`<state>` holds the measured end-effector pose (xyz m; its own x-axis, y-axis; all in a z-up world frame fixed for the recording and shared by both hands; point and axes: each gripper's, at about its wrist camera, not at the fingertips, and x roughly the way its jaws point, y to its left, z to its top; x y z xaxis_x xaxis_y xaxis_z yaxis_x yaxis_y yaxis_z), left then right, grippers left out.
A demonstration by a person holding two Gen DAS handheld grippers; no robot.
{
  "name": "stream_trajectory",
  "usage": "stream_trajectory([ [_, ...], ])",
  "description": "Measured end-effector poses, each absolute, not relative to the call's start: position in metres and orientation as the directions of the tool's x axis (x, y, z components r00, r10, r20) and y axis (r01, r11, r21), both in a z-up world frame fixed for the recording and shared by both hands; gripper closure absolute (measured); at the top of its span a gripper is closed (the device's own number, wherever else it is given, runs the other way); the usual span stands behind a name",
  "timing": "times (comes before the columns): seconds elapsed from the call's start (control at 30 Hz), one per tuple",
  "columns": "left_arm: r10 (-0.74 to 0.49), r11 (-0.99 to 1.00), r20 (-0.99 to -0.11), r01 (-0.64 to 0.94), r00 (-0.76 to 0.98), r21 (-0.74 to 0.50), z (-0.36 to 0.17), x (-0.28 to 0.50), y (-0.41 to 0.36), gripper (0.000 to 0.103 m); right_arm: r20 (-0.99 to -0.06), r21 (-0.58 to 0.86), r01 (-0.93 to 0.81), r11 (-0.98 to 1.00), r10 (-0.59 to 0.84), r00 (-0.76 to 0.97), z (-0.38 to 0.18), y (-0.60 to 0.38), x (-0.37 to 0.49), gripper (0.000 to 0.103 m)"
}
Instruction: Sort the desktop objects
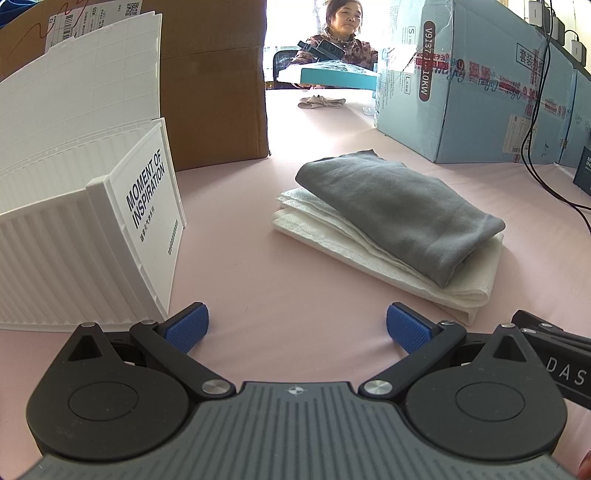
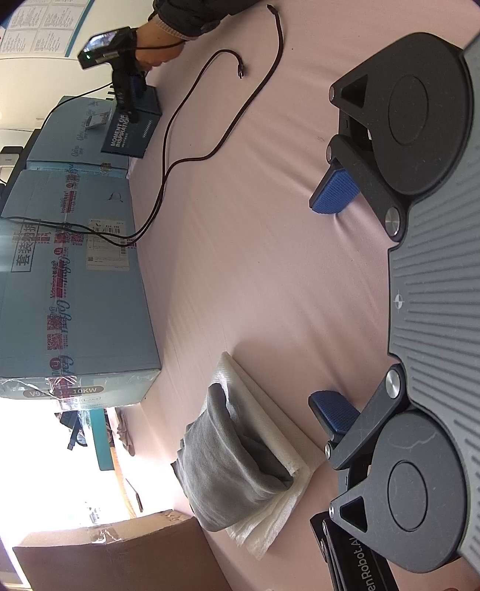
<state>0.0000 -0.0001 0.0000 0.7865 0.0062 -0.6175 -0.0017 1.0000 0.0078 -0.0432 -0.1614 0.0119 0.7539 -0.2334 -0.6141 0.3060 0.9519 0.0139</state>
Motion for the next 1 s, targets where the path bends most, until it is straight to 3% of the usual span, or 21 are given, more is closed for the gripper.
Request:
stream_trajectory([
  [1.0,0.016,1.000,-0.614,-0.005,0.789,0.019,-0.0015,0.0001,-0.0028,0.000,-0.614,0.014,0.305,0.952,-0.233,0.754,0.0099,-0.1622,-0.0440,0.000],
])
